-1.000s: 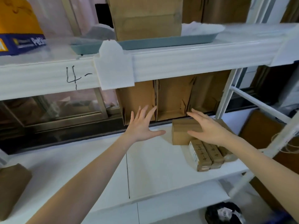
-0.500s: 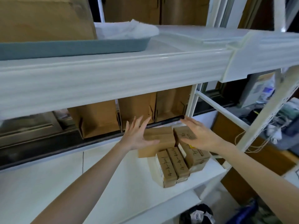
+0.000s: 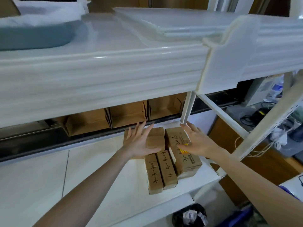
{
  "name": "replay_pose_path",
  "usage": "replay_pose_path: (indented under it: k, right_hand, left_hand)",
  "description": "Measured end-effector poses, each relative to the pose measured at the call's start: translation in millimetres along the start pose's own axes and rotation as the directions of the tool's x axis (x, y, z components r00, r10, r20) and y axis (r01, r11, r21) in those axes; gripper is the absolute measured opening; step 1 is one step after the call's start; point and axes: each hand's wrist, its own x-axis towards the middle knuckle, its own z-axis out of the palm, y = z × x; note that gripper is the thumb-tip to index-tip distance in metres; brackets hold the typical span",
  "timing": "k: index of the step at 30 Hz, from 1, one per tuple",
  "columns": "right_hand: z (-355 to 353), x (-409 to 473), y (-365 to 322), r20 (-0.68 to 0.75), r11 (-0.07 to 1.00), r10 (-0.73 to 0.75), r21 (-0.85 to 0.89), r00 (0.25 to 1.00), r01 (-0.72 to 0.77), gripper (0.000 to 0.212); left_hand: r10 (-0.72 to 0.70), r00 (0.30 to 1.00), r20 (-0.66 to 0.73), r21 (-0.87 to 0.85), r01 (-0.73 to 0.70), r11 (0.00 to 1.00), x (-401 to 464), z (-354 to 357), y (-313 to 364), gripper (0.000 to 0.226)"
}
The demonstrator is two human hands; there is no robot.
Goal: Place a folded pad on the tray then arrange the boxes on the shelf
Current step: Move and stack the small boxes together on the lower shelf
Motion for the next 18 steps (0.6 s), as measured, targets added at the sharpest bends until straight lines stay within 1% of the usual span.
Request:
replay_pose_path:
  k: [3, 5, 7, 10, 12, 16, 18]
  right_hand:
    - [21, 8, 19, 0.040, 1.000, 0.024, 0.008, 0.999, -0.024, 0.085]
    - [32, 15, 31, 0.077, 0.999, 0.043, 0.028, 0.996, -0.045, 0.087]
    - [42, 21, 42, 0.119, 0.996, 0.070, 0.042, 0.990, -0.076, 0.092]
    - [58, 27, 56, 0.167, 0.993, 0.093, 0.059, 0.982, -0.104, 0.100]
    - [69, 28, 63, 0.197, 0.990, 0.104, 0.071, 0.975, -0.120, 0.104]
    - [87, 32, 70, 0.214, 0.989, 0.134, 0.034, 0.968, -0.145, 0.109]
    - [94, 36, 72, 0.234, 0.985, 0.151, 0.051, 0.960, -0.167, 0.111]
  left_hand:
    - [-0.041, 0.999, -0.002, 0.010, 0.041, 0.999, 4, 20, 7, 0.107]
    - [-0.072, 0.997, 0.000, -0.015, 0.072, 0.997, 6, 32, 13, 0.106]
    - [-0.095, 0.995, 0.016, -0.043, 0.096, 0.994, 7, 46, 19, 0.105]
    - [-0.108, 0.994, 0.030, -0.043, 0.109, 0.993, 7, 65, 26, 0.105]
    - [-0.122, 0.992, 0.021, -0.035, 0.123, 0.992, 8, 76, 29, 0.106]
    - [-0.147, 0.989, -0.021, -0.012, 0.146, 0.989, 10, 92, 30, 0.108]
    - [-0.158, 0.987, -0.043, 0.001, 0.158, 0.987, 12, 97, 30, 0.107]
